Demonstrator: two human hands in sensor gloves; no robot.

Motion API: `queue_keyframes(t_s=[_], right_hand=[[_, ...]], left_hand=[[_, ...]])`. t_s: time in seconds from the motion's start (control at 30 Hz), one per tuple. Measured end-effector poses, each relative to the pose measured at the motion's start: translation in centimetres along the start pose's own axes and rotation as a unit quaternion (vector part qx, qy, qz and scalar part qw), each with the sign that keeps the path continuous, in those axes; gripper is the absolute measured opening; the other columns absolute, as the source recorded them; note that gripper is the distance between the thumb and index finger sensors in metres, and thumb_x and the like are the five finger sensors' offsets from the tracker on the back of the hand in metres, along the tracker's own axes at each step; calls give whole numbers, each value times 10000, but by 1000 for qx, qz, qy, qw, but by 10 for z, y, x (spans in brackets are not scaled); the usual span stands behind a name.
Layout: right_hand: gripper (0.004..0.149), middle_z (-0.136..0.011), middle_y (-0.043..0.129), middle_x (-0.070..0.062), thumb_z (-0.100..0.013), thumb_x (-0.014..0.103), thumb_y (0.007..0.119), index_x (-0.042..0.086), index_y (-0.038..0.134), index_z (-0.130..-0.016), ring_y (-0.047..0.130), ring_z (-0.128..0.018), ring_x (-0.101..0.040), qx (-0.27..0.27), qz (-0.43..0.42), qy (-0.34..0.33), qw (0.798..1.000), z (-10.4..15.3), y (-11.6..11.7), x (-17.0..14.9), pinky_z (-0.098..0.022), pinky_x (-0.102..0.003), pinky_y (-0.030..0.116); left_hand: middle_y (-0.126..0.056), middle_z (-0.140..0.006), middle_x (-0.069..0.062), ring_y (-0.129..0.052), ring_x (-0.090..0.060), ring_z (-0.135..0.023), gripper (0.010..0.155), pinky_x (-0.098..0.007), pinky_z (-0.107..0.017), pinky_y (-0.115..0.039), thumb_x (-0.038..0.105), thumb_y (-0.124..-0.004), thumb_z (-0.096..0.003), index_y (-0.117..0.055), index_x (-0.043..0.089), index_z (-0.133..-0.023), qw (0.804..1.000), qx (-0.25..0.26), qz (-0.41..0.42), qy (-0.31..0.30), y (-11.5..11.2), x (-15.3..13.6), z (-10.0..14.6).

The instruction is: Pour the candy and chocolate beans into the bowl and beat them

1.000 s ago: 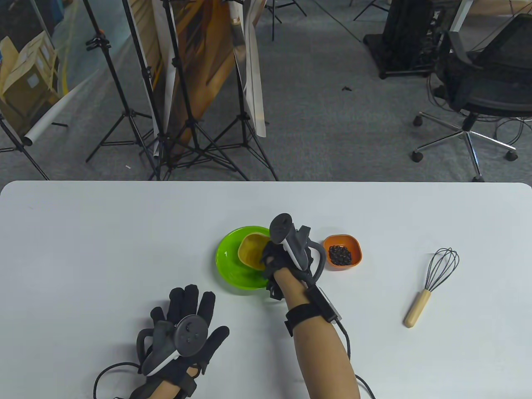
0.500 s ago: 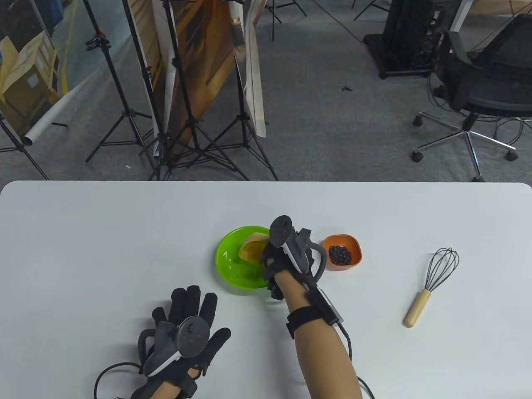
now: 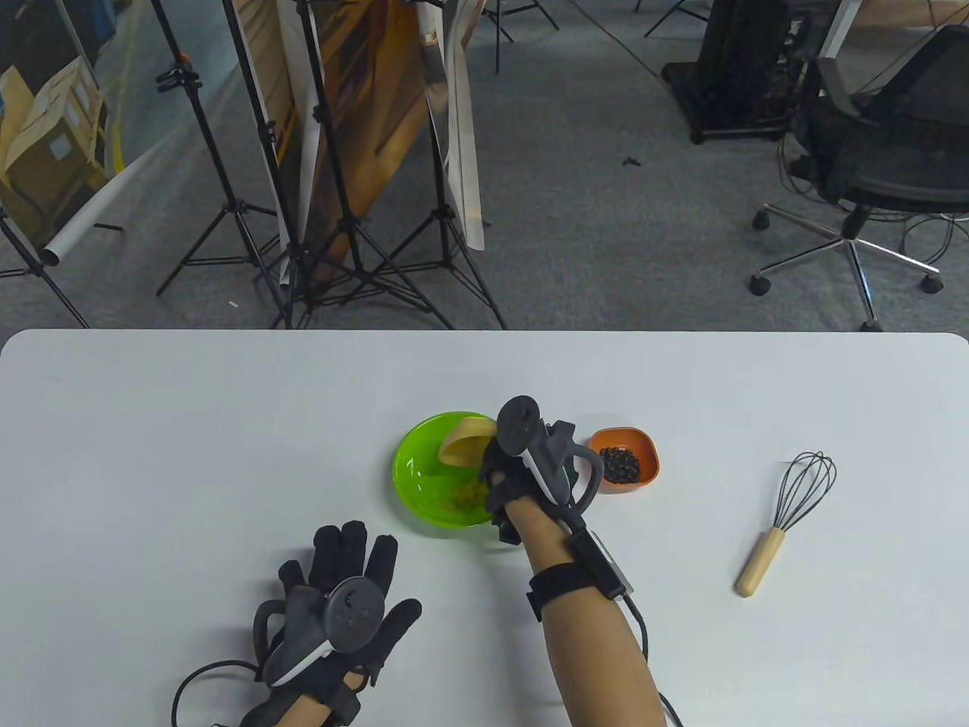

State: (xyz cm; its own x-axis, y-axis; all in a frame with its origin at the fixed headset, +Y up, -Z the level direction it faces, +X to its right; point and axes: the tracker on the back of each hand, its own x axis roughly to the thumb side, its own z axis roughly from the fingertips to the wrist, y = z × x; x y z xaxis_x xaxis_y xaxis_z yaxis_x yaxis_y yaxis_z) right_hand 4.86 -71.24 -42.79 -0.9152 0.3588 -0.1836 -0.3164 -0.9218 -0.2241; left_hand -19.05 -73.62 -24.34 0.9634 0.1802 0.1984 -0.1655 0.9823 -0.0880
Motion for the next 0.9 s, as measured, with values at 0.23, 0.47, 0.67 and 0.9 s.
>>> queue_keyframes(t_s=[0.23, 0.47, 0.67, 0.9], right_hand=[[398, -431, 1028, -62, -466, 395, 822, 133, 830, -765, 957, -47, -111, 6, -16, 0, 1000, 0, -10, -7, -15, -352, 901], [425, -373, 1020, -55, -480, 424, 770, 86, 883, -711, 925, -44, -147, 54, 0, -6, 999, 4, -21, -18, -31, -403, 865], [426, -346, 1020, -39, -475, 433, 758, 86, 894, -681, 923, -30, -143, 73, 46, -23, 996, 17, -35, -43, -25, -402, 867], [417, -350, 1021, -63, -490, 416, 749, 72, 897, -672, 925, -33, -167, 128, 57, 11, 990, 38, -50, -100, -32, -423, 859]], left_hand=[[-206, -1193, -164, -191, -532, -1087, 855, -859, -627, -340, 685, -636, -430, -352, 272, -1123, 1000, -2, -1, 2, 0, 0, 0], [-206, -1193, -164, -191, -531, -1087, 852, -858, -628, -338, 684, -635, -431, -351, 274, -1123, 1000, -7, -6, -2, -1, 2, 0], [-207, -1193, -164, -190, -532, -1086, 852, -858, -628, -338, 684, -634, -431, -352, 273, -1122, 1000, -9, -6, -2, -2, 2, 0], [-234, -1196, -166, -216, -533, -1089, 851, -855, -629, -358, 682, -638, -430, -362, 269, -1121, 1000, -10, -10, -9, -3, 5, 1]])
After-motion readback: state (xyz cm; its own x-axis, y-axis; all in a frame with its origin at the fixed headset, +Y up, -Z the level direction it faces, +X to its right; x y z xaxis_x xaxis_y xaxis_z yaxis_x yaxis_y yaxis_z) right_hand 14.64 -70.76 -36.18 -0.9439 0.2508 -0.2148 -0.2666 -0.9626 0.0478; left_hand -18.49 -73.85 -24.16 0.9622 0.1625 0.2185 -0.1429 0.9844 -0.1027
